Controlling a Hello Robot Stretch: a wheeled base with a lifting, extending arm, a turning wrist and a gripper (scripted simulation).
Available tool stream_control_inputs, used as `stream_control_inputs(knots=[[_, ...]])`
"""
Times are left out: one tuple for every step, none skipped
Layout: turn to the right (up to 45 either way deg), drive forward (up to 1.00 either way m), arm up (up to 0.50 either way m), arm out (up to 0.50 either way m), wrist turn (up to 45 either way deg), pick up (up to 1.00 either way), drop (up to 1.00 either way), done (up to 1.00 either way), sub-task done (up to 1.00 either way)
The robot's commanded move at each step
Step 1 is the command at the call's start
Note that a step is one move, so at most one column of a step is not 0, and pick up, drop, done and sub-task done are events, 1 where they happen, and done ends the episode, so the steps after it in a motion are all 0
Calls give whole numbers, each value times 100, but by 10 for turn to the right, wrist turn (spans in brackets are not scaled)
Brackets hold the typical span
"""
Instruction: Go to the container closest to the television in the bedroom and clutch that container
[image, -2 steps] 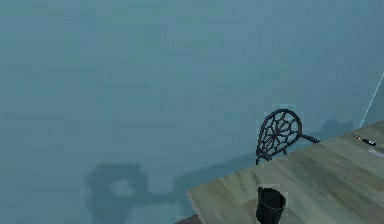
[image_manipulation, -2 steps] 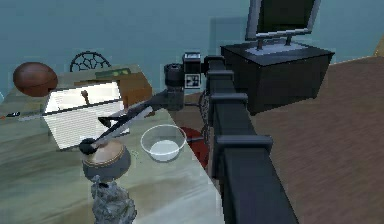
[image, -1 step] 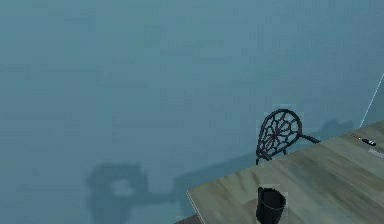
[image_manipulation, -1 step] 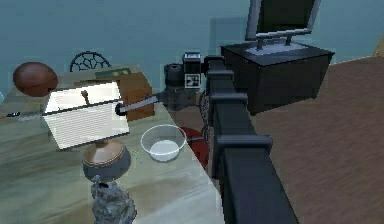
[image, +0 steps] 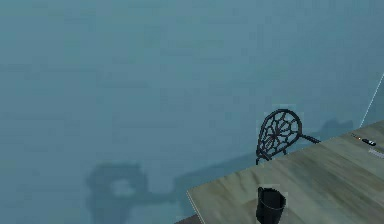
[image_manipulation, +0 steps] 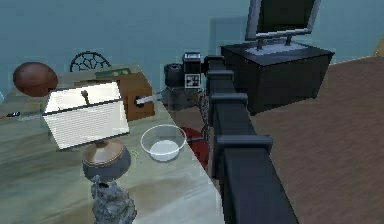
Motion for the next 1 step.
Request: stream_control_inputs(knots=[[0,0,-24,0,0,0,0,0,0]])
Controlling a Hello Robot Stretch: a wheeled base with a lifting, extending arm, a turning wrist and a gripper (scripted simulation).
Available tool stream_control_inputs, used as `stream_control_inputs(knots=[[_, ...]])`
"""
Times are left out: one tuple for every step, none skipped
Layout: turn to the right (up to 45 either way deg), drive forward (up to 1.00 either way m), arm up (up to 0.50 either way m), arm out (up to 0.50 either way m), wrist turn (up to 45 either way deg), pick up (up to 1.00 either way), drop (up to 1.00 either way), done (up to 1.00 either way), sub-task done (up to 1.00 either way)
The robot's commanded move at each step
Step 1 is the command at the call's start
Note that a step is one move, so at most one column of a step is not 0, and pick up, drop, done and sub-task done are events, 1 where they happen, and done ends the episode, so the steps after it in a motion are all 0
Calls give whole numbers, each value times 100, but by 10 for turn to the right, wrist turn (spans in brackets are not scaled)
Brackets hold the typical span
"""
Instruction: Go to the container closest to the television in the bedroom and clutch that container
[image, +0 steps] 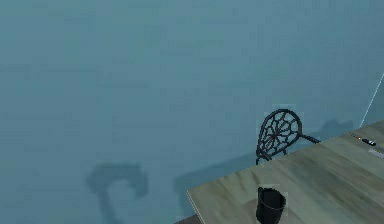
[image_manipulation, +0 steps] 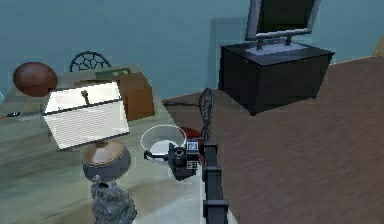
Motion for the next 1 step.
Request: stream_control_inputs(knots=[[0,0,0,0,0,100,0,0,0]])
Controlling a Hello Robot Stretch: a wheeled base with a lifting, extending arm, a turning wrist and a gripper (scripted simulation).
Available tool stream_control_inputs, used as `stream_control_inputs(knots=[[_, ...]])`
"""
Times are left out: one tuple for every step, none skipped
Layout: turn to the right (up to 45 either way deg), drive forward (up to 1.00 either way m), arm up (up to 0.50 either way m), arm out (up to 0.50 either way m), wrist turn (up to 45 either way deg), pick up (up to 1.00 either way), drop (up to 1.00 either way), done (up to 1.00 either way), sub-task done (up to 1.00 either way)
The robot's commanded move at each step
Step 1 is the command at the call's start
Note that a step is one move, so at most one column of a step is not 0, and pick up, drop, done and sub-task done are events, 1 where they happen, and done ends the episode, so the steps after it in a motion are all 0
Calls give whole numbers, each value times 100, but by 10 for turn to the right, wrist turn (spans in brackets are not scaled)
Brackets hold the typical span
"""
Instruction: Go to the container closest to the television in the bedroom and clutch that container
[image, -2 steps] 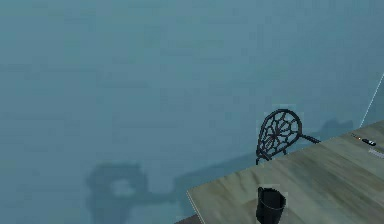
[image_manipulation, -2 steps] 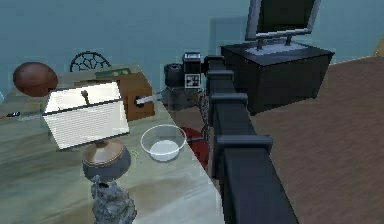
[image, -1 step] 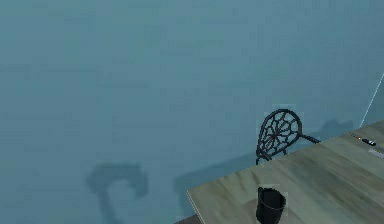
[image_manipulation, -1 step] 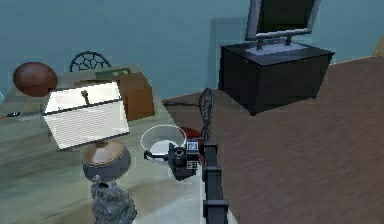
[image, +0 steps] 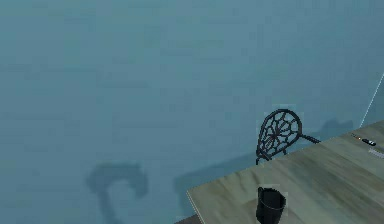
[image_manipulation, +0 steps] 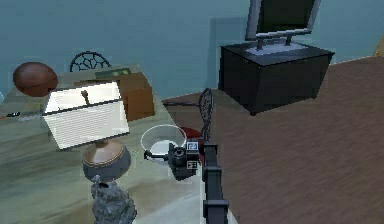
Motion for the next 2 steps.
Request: stream_control_inputs(knots=[[0,0,10,0,0,0,0,0,0],[0,0,0,0,0,0,0,100,0]])
